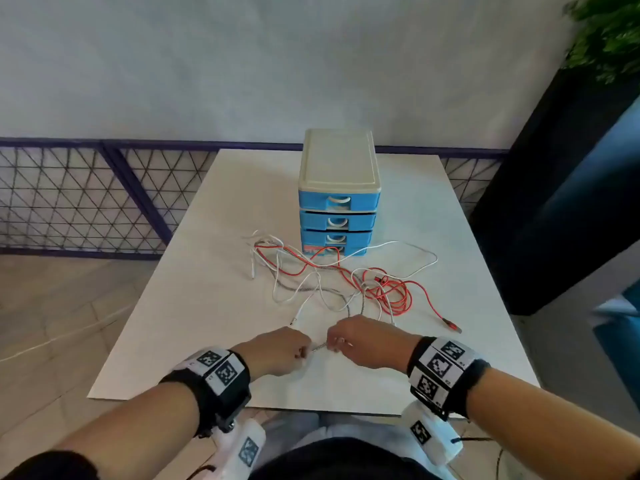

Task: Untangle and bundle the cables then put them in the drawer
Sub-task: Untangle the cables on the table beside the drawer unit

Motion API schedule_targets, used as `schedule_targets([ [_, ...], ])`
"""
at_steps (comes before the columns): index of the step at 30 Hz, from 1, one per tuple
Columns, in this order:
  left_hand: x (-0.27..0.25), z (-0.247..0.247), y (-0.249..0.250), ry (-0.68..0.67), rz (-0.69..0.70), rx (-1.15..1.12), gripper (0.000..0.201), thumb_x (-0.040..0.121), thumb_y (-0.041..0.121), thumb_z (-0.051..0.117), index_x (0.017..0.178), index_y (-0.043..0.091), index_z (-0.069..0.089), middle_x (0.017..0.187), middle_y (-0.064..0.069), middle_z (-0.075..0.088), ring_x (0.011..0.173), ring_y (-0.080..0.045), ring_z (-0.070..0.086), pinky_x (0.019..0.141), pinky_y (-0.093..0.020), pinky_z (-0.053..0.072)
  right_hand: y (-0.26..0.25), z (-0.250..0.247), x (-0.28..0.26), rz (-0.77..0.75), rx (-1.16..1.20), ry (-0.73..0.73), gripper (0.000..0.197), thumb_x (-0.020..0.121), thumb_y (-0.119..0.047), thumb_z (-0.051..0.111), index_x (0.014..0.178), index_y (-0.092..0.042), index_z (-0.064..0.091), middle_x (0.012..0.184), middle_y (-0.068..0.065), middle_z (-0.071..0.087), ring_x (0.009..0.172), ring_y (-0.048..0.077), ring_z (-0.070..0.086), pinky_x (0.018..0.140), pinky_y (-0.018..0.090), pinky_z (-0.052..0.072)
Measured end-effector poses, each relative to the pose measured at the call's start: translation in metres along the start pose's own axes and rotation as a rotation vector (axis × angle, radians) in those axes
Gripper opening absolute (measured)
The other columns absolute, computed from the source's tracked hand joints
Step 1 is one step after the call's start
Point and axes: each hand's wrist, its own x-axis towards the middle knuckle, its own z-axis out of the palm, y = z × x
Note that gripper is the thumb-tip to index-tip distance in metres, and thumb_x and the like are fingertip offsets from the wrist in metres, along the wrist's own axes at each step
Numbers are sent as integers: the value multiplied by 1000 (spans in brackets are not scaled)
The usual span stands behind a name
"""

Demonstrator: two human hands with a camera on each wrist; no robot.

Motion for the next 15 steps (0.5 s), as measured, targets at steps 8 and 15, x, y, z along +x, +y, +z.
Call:
schedule_targets([
  [8,33,5,1,99,-69,67,39,79,33,63,110,15,47,111,-4,50,101,-27,56,74,-35,42,11,9,31,-29,-338,13,27,93,-27,56,115,-13,58,113,9,57,107,30,56,82,41,44],
  [15,32,3,-24,211,-99,-186,8,93,24,46,85,22,45,95,-2,57,86,-24,55,73,-36,43,33,19,30,-3,-359,104,19,94,-11,50,113,-10,55,114,9,52,108,30,53,77,41,47],
])
